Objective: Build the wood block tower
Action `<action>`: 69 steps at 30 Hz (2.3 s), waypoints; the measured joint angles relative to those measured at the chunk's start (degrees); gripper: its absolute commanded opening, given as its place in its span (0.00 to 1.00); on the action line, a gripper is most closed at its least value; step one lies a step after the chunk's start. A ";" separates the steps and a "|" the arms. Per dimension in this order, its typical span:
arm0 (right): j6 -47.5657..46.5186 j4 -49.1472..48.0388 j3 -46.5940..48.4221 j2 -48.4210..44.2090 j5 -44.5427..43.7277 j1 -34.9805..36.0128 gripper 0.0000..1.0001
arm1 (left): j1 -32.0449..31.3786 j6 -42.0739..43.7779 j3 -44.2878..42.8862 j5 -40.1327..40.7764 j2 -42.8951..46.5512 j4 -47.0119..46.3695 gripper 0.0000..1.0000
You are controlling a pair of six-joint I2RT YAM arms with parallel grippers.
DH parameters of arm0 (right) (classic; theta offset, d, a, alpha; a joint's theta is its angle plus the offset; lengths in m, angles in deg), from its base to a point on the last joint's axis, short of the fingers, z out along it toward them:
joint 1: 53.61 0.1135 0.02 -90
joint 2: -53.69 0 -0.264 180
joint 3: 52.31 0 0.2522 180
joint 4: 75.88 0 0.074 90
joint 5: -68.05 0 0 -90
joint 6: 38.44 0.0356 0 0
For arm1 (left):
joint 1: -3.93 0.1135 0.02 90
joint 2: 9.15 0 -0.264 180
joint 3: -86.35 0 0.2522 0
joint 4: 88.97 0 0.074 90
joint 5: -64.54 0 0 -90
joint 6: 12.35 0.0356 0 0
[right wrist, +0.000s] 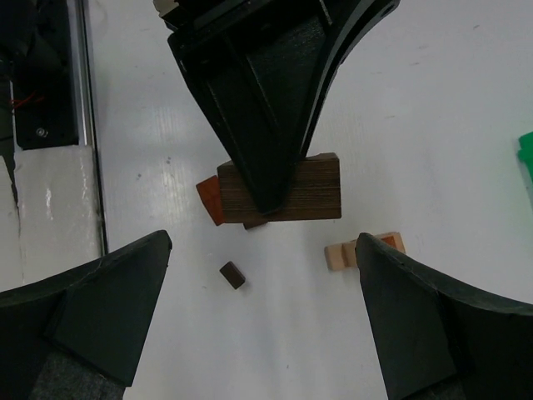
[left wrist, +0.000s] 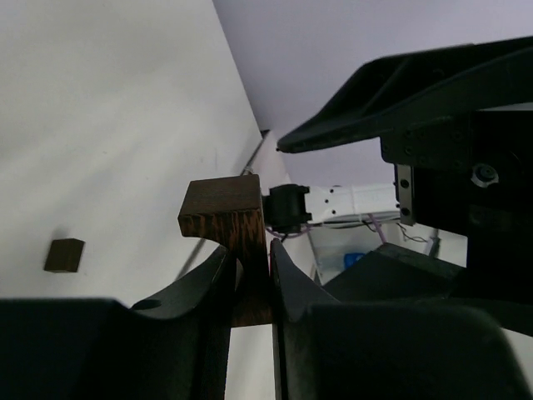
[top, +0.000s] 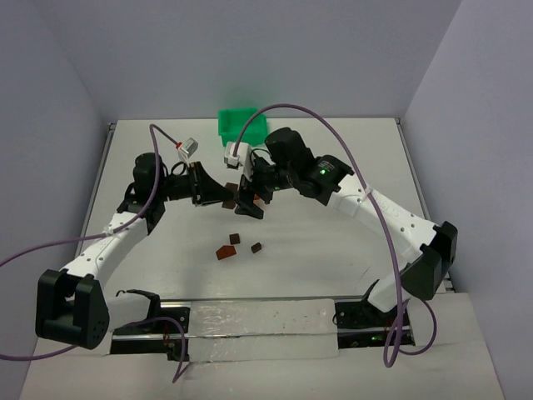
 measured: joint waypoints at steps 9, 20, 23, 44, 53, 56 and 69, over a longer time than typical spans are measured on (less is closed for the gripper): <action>-1.70 -0.65 0.12 0.82 5.89 0.04 1.00 | 0.00 -14.72 7.99 -5.70 1.25 -22.31 0.00; -3.33 -1.23 1.11 2.71 7.82 0.08 0.91 | 0.00 -20.83 8.70 -6.78 1.69 -29.37 0.00; -3.02 -1.77 1.29 2.71 7.07 0.08 0.88 | 0.00 -20.99 8.70 -6.72 1.69 -29.41 0.00; -2.94 -2.47 1.39 2.71 1.62 1.54 0.83 | 0.09 -20.94 8.68 -5.27 -0.16 -27.38 0.00; -4.93 -2.47 1.42 2.71 -0.89 3.31 0.72 | 0.11 -21.03 8.68 -5.29 -0.36 -27.03 0.00; -5.53 -2.46 1.42 2.71 -1.36 3.71 0.64 | 0.15 -21.21 8.68 -5.25 -0.39 -27.03 0.00; -6.13 -2.58 1.42 2.71 -2.53 3.84 0.18 | 0.76 -20.31 8.59 -5.42 -0.39 -26.10 0.90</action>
